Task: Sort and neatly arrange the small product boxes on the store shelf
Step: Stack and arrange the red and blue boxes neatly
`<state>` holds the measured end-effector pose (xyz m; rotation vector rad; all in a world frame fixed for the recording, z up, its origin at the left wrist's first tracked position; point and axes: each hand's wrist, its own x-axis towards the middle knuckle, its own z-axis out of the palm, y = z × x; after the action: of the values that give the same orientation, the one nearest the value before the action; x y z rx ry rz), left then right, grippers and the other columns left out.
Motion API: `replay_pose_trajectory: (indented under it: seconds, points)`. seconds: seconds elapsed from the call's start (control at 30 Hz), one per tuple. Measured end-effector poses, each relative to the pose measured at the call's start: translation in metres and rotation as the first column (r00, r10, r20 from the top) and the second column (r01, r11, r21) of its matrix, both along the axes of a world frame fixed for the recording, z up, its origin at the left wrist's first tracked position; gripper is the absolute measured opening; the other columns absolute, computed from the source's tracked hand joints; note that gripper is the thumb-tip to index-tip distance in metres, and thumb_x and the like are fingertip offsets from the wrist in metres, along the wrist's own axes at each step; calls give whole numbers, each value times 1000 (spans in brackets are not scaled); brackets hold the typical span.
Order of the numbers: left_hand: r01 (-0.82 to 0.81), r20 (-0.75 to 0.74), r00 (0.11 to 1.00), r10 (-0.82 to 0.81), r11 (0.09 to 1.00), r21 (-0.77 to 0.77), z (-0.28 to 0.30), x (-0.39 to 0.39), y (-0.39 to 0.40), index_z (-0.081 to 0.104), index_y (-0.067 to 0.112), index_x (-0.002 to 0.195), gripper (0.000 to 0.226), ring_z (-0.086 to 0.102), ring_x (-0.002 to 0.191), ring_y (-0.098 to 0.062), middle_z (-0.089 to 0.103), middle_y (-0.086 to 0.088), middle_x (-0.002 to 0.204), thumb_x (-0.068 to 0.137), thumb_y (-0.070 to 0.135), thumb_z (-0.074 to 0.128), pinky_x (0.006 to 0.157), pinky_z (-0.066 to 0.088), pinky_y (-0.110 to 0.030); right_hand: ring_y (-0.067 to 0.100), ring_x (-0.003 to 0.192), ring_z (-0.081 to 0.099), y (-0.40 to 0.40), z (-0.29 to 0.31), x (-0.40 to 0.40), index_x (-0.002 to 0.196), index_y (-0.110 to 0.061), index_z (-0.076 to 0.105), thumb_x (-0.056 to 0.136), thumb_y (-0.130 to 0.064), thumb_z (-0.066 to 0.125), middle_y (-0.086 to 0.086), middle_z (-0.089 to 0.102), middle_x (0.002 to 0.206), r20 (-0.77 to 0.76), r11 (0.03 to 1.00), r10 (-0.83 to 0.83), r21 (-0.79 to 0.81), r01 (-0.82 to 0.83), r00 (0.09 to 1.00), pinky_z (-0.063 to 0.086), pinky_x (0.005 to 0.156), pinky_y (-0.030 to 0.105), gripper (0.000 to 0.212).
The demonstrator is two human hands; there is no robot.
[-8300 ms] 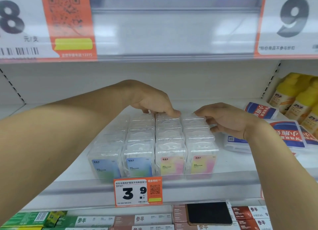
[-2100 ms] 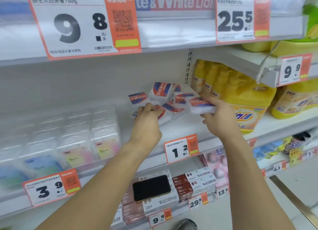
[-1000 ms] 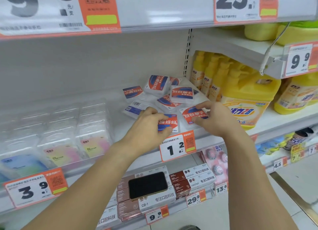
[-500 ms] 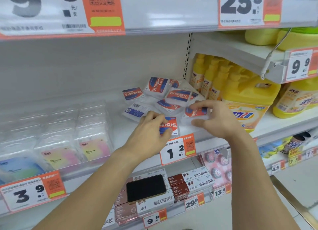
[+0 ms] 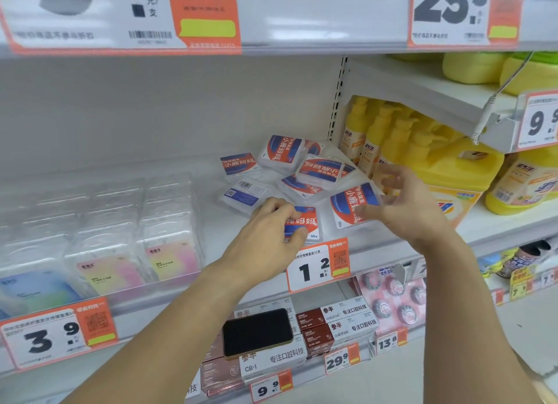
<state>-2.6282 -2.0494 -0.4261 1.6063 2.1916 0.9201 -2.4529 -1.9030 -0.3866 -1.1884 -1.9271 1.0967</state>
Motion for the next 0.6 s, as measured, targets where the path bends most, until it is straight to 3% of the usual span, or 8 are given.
replay_pose_trajectory:
  seconds: [0.13,0.2,0.27,0.37,0.4,0.47,0.5,0.6]
  points:
    - [-5,-18,1000,5,1000,4,-3,-1,0,50,28,116,28,55,103,-4,44,14,132,94,43,56,59,54,-14,14,85,73,3,4,3,119,-9,60,73,8,80,1,74,101,-332,997,-2,-77,-25,943,57,62,26,53]
    - [-5,-18,1000,5,1000,14,-3,0,0,50,27,116,27,55,103,-5,44,13,134,94,43,55,61,56,-16,11,81,74,2,3,2,101,-14,70,79,7,75,-3,77,93,-378,995,58,-57,-86,924,57,63,24,31]
    - [-1,-34,999,1,1000,17,-3,1,1,49,28,118,28,55,106,-5,42,14,136,94,43,54,62,56,-17,15,83,74,3,1,-1,94,-22,73,87,-1,71,1,76,99,-273,993,103,-34,-116,956,57,65,27,22]
    - [1,-70,998,0,1000,18,-4,2,2,47,31,120,30,57,107,-5,48,14,133,95,46,52,63,57,-18,20,110,64,8,-3,-6,112,-27,71,98,-11,58,6,63,126,-20,988,116,106,-114,993,52,72,17,24]
    - [-1,-89,996,3,1000,19,-4,3,2,46,31,120,30,57,107,-5,50,13,130,95,47,51,62,55,-16,22,122,55,10,-5,-8,119,-29,68,99,-14,55,7,55,134,86,977,94,182,-109,992,49,79,14,29]
    - [-3,-142,990,6,1000,22,-3,3,1,45,31,122,32,52,107,-2,51,11,129,95,48,48,63,47,-11,27,135,41,10,-8,-13,129,-32,63,100,-20,54,10,45,143,262,957,81,249,-149,962,44,101,23,33]
    - [-4,-163,987,7,1000,20,-2,4,1,44,30,124,35,48,109,0,50,11,132,95,50,47,65,44,-10,26,134,42,7,-10,-14,132,-31,62,99,-22,56,10,44,144,328,955,109,227,-191,938,41,104,26,35]
    - [2,-235,972,-2,1000,0,2,8,-4,44,31,132,51,41,122,-2,46,13,139,91,61,47,82,41,-17,16,115,55,2,-13,-16,126,-23,67,96,-20,62,2,56,137,431,946,178,173,-275,885,41,87,19,31]
